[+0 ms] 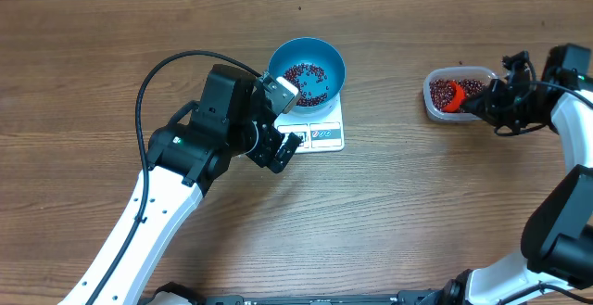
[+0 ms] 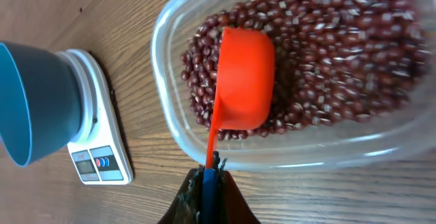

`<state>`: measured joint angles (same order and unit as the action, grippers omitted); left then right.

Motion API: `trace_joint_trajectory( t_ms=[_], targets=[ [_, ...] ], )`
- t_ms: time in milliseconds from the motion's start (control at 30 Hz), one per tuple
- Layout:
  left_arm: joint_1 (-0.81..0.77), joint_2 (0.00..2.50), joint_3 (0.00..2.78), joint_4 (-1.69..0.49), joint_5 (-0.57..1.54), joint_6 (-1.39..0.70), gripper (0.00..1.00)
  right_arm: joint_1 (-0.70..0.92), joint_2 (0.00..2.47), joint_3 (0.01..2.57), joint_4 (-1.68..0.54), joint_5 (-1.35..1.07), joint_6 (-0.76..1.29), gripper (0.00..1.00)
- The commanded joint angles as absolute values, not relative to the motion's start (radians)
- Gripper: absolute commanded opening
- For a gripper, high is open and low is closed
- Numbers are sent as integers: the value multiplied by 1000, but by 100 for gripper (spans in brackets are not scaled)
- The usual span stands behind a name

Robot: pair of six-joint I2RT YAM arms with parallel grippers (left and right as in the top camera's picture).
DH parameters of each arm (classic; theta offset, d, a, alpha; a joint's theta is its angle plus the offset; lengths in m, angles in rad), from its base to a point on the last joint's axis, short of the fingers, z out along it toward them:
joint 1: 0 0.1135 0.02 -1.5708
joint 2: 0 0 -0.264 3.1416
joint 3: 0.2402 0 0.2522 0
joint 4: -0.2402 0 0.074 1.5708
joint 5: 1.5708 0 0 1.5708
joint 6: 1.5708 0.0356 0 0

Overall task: Scoop item into bowl and weigh 150g on scale
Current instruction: 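Scoop beans from the tub again with the right gripper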

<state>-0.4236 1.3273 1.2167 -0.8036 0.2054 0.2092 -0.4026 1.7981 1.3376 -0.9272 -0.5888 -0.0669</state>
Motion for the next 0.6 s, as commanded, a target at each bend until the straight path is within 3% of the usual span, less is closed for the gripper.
trace_joint_trajectory(
  t_ms=[0, 567],
  targets=[
    [-426, 1315, 1240, -801, 207, 195, 100, -451, 1807, 1332, -920, -650, -53, 4],
    [-426, 1315, 1240, -801, 206, 195, 100, -661, 1807, 1332, -967, -952, -111, 4]
  ],
)
